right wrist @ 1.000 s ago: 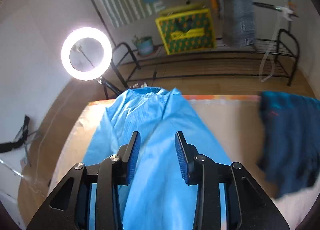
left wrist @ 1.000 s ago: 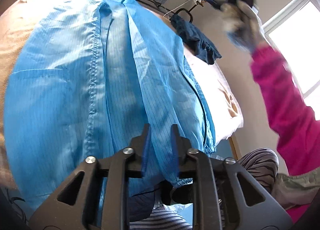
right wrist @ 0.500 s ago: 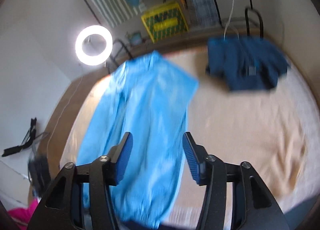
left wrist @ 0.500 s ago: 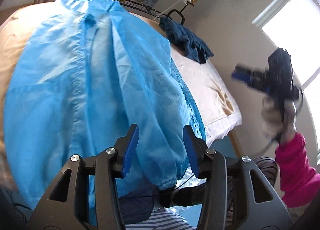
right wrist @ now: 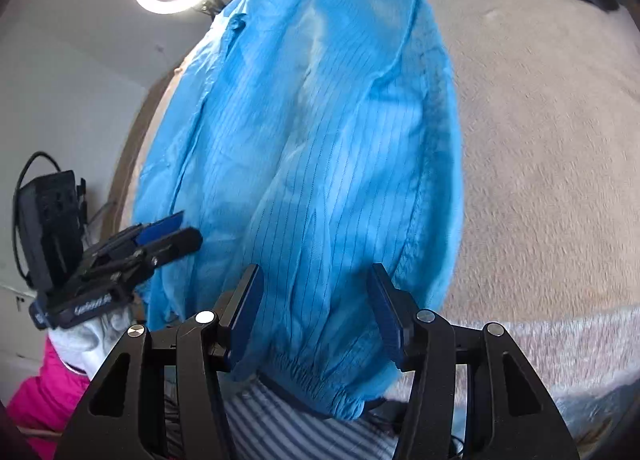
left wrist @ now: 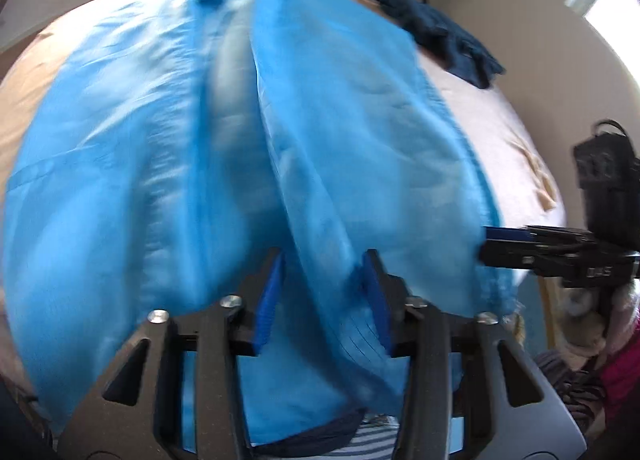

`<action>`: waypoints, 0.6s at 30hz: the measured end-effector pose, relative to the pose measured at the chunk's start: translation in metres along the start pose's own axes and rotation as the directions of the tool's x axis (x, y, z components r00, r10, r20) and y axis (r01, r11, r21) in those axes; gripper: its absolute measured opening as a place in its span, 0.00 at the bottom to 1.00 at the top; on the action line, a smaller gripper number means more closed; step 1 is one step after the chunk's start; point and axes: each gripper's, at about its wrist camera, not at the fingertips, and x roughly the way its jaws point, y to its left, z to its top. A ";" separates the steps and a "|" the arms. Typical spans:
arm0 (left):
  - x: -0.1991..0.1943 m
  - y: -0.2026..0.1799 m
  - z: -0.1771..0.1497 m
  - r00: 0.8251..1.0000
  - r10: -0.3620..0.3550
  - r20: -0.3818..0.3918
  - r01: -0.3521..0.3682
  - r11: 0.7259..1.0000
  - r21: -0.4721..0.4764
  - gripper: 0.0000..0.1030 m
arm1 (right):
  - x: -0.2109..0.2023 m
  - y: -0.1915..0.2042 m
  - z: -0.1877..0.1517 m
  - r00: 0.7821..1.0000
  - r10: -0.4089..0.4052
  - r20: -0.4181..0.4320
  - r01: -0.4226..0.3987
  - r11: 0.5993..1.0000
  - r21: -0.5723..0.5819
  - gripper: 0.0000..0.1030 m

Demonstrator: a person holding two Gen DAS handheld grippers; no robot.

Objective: Fold large clothes

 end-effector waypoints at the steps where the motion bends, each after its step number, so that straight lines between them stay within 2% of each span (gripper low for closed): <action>1: -0.001 0.010 -0.002 1.000 0.008 0.000 -0.008 1.000 -0.020 0.22 | 0.000 0.001 0.001 1.000 0.012 0.003 -0.012 1.000 -0.007 0.46; 2: -0.002 0.015 -0.004 1.000 0.006 0.002 -0.006 1.000 -0.031 0.21 | 0.001 0.001 0.001 0.999 0.033 -0.005 -0.033 0.999 -0.008 0.40; 5: -0.008 0.024 -0.008 1.000 -0.021 0.003 0.022 0.999 -0.050 0.19 | -0.001 0.004 0.000 0.997 0.071 0.007 -0.071 0.997 -0.004 0.40; 9: -0.009 0.020 -0.013 0.999 -0.046 -0.003 0.046 0.999 -0.027 0.18 | -0.001 0.003 0.001 0.988 0.154 0.027 -0.155 0.987 0.037 0.41; 10: -0.008 0.018 -0.014 0.999 -0.049 -0.008 0.049 0.999 -0.018 0.12 | 0.001 0.002 0.002 0.989 0.146 0.027 -0.147 0.988 0.047 0.41; 12: -0.007 0.014 -0.015 0.999 -0.051 -0.015 0.050 0.999 -0.005 0.07 | 0.006 0.001 0.001 0.990 0.141 0.029 -0.142 0.987 0.068 0.41; 13: -0.007 0.012 -0.016 0.999 -0.052 -0.013 0.052 0.999 0.004 0.05 | 0.008 0.000 0.002 0.988 0.152 0.029 -0.154 0.984 0.085 0.36; 14: -0.008 0.012 -0.017 0.998 -0.056 -0.011 0.057 0.998 0.009 0.04 | 0.009 -0.001 0.003 0.988 0.149 0.037 -0.152 0.983 0.100 0.20; 18: -0.014 0.008 -0.019 0.996 -0.091 -0.010 0.091 0.996 0.019 0.02 | -0.006 -0.004 0.002 0.973 0.213 0.090 -0.222 0.968 0.117 0.11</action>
